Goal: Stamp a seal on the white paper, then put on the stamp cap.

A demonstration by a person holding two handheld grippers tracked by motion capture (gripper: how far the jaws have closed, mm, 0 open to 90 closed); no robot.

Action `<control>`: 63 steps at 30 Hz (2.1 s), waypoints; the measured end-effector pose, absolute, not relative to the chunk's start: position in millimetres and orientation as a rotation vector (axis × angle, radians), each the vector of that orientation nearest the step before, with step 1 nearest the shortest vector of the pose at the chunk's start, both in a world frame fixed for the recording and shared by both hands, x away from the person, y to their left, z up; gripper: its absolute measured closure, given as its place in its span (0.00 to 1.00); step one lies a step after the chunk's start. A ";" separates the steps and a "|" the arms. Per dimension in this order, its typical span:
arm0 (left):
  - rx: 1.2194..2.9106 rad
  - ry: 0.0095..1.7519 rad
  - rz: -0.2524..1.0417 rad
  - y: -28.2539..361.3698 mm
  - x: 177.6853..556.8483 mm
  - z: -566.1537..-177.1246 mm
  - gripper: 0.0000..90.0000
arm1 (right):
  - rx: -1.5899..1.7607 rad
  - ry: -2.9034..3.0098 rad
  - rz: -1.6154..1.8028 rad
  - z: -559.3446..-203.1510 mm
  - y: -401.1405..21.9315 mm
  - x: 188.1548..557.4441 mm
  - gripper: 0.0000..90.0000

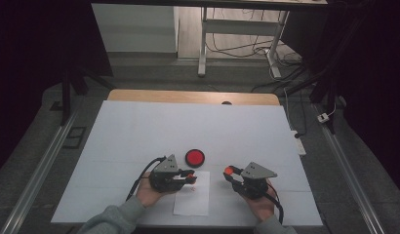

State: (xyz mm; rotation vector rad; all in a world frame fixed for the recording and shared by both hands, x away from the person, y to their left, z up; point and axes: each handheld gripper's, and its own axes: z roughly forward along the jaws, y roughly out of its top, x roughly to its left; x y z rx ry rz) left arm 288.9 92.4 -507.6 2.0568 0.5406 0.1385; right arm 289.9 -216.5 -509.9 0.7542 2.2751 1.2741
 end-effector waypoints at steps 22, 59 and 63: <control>1.984 0.579 0.076 110.1 296.6 -482.3 0.81 | 0.752 2.276 1.273 -509.8 -216.1 289.7 0.71; 1.988 0.586 0.083 110.5 302.2 -474.2 0.81 | 0.729 2.292 1.294 -510.0 -209.8 287.7 0.71; 1.989 0.587 0.084 110.1 302.2 -474.5 0.81 | 0.728 2.292 1.299 -509.4 -208.6 287.6 0.71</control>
